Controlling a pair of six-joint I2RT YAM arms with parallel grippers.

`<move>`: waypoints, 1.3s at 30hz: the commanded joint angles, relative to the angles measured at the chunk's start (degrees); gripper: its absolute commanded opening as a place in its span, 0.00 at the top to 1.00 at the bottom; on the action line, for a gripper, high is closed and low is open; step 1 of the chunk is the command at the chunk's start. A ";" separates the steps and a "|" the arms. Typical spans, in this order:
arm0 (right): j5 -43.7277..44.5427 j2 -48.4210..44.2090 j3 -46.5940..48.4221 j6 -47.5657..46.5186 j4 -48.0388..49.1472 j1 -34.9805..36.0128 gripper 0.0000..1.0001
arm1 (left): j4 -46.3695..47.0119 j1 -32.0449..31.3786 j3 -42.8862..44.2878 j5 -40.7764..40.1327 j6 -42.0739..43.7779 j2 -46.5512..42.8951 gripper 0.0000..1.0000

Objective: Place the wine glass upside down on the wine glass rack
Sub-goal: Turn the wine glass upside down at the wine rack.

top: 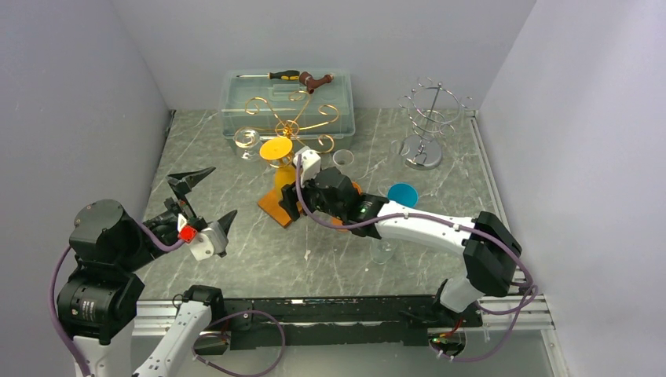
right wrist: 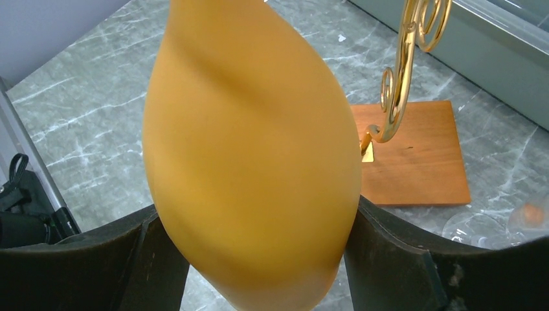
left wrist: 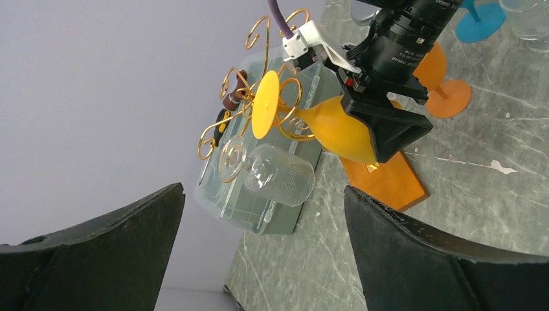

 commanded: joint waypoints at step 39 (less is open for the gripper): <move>7.43 -7.43 -8.93 -5.16 11.17 3.44 0.28 | 1.73 0.17 -0.10 1.15 0.31 1.49 0.00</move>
